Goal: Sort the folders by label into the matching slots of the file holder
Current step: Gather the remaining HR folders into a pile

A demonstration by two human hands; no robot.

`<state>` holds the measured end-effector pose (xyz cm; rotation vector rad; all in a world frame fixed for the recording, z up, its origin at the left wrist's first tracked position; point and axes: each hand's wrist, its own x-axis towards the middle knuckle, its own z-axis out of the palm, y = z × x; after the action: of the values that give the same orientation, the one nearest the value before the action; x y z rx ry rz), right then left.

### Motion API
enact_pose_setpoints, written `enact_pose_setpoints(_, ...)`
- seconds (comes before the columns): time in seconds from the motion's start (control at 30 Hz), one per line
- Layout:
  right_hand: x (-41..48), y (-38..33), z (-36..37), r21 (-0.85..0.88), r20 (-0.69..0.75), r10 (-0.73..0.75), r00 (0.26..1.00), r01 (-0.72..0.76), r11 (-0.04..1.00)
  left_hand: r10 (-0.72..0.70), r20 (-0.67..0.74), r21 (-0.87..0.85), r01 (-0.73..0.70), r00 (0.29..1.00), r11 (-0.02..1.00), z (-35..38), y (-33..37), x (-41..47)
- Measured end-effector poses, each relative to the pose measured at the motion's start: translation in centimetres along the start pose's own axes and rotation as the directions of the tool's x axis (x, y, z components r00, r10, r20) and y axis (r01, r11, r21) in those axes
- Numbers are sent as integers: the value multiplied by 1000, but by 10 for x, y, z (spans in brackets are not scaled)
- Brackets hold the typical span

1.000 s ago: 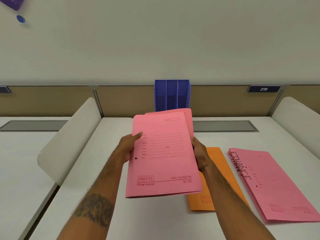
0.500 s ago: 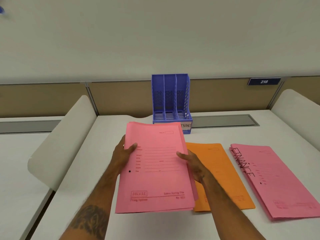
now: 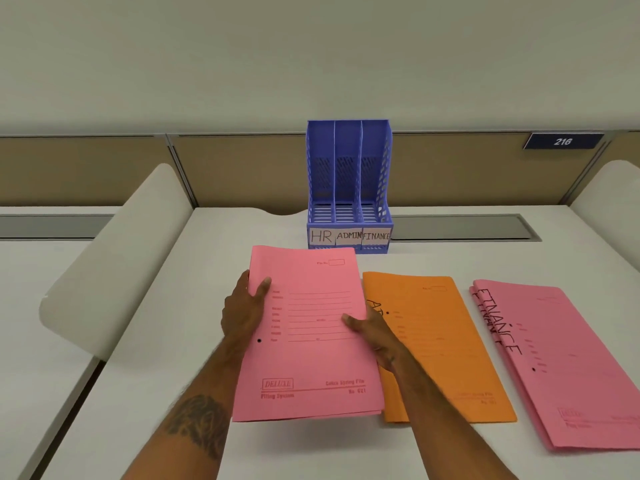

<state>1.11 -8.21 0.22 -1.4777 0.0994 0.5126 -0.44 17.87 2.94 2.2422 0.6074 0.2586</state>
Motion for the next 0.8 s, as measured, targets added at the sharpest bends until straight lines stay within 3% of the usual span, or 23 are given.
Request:
enact_pose_setpoints(0.17,10,10,15,-143,-147,14,989,-36,989,-43,16,62,42,999,997,5,-16,11)
enact_pose_setpoints(0.3,15,24,29,-193,-323,-16,946,-49,980,-11,173,-30,16,985,999,11,-28,23)
enact_pose_setpoints(0.4,21,34,40,-267,-424,-17,905,-107,958,-27,265,4,27,964,1000,18,-43,33)
enact_pose_setpoints(0.63,33,36,50,-560,-504,-35,863,-296,774,-107,385,66,88,917,994,31,-68,43)
enact_pose_setpoints(0.8,31,39,53,-659,-537,-25,843,-401,636,-112,450,63,93,886,994,32,-72,47)
